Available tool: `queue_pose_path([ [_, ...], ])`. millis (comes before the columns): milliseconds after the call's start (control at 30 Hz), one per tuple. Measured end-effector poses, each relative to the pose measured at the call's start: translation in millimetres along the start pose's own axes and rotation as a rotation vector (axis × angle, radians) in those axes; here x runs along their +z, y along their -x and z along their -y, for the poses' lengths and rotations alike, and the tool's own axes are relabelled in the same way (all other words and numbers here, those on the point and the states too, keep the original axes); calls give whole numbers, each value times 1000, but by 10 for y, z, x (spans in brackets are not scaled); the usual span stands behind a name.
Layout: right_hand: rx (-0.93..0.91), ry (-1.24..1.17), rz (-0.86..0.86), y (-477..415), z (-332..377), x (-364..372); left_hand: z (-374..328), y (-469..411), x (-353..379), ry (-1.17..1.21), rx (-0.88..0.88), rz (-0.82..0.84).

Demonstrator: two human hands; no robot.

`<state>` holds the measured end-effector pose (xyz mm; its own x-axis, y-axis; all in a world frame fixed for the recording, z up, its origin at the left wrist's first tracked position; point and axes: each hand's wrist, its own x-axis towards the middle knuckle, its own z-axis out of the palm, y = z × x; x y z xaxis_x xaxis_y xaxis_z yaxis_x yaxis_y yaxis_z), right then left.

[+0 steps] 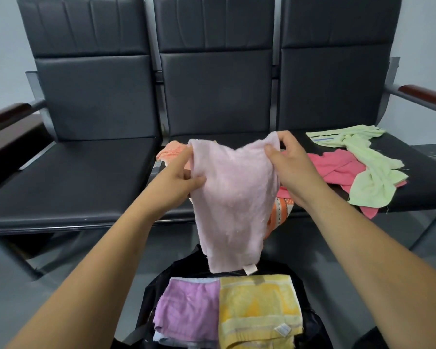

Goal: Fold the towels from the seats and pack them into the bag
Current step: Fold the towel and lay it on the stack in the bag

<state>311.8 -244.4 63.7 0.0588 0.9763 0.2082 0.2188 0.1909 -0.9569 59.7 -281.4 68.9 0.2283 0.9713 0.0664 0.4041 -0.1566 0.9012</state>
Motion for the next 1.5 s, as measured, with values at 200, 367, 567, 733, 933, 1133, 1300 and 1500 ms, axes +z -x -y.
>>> queue_pose_path([
  [200, 624, -463, 241, -40, -281, 21, 4, -54, 122, 318, -149, -163],
  [367, 420, -305, 447, 34, -209, 20, 65, -35, 18, 164, -88, 52],
  [567, 94, 253, 308, 104, -243, 87, 65, -16, 61, -490, -13, -9],
  [733, 144, 73, 352, 94, -276, 90, 107, 19, 43, -300, -58, 3],
  [933, 454, -295, 200, 79, -179, 91, 82, -26, 95, 240, -253, -151],
  [1133, 782, -847, 235, 122, -154, 58, 30, -64, 132, 738, -449, -184],
  [1300, 1018, -708, 477, 260, -242, 169, 33, -43, 69, 757, -357, -45],
  [1500, 705, -466, 507, 276, -203, 295, 131, -20, -14, 374, -200, -141],
])
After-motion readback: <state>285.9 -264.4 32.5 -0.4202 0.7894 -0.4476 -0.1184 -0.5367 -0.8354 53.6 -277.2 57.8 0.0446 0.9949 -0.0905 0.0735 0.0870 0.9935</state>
